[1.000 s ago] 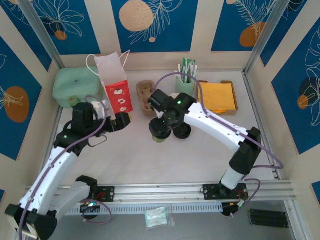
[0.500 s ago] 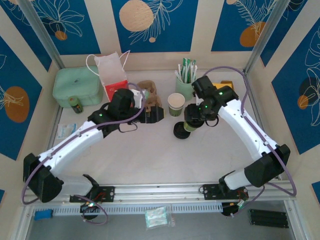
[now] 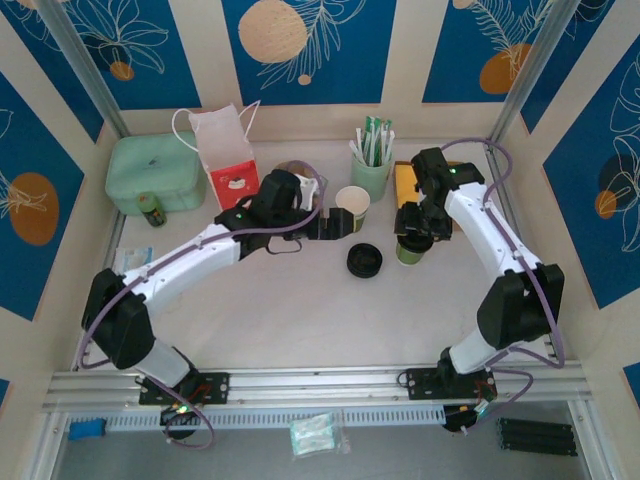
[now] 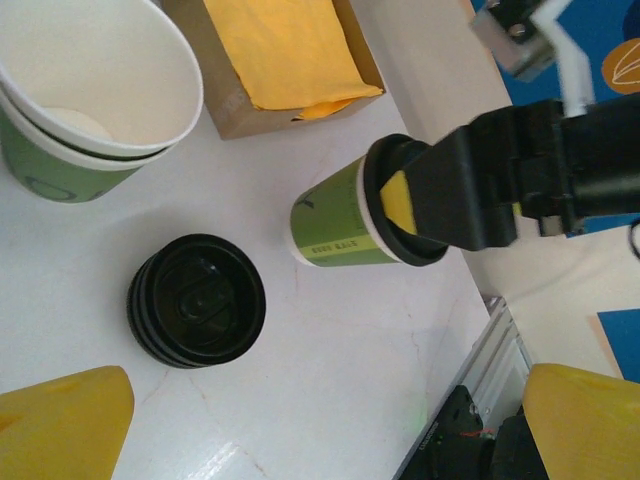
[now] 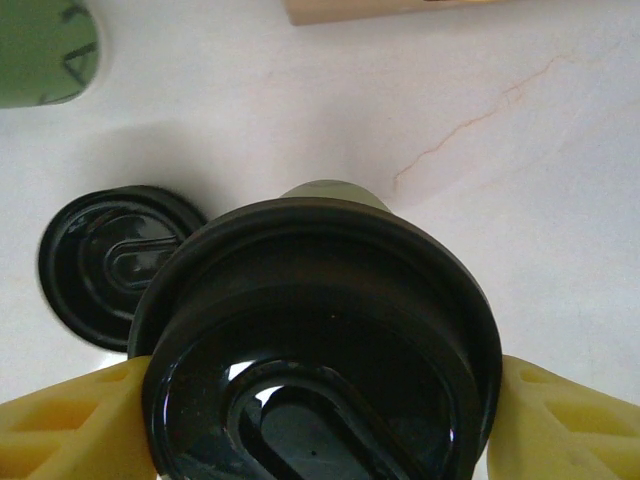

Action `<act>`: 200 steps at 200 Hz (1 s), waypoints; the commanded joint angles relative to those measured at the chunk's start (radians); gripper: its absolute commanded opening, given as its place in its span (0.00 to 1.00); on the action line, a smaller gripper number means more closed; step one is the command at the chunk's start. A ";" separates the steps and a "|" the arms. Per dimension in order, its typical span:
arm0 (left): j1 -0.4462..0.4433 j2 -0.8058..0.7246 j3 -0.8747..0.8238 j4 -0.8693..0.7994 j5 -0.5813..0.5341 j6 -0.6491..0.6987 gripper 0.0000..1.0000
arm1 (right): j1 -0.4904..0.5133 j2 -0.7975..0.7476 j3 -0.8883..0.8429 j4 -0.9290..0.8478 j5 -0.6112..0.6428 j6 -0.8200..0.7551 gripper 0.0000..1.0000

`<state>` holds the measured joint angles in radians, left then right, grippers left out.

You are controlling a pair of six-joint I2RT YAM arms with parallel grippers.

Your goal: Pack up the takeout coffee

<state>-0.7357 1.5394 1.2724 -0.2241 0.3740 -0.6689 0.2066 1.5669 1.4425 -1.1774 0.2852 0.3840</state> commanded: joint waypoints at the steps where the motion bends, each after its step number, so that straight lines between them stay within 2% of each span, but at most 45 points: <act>1: -0.012 0.025 0.049 0.030 0.044 -0.008 0.99 | -0.029 0.020 -0.018 0.023 -0.007 -0.020 0.70; 92: -0.026 0.075 0.084 0.022 0.056 -0.008 0.99 | -0.106 0.045 -0.104 0.117 -0.063 -0.019 0.71; 161: -0.038 0.074 0.084 0.016 0.044 -0.006 0.99 | -0.108 0.034 -0.135 0.134 -0.075 -0.019 0.88; 200: -0.045 0.071 0.083 0.012 0.036 -0.003 0.99 | -0.108 0.018 -0.134 0.134 -0.081 -0.019 0.94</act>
<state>-0.7666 1.6119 1.3216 -0.2165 0.4034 -0.6758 0.1032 1.6085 1.3151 -1.0389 0.2317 0.3660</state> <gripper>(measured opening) 0.994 0.930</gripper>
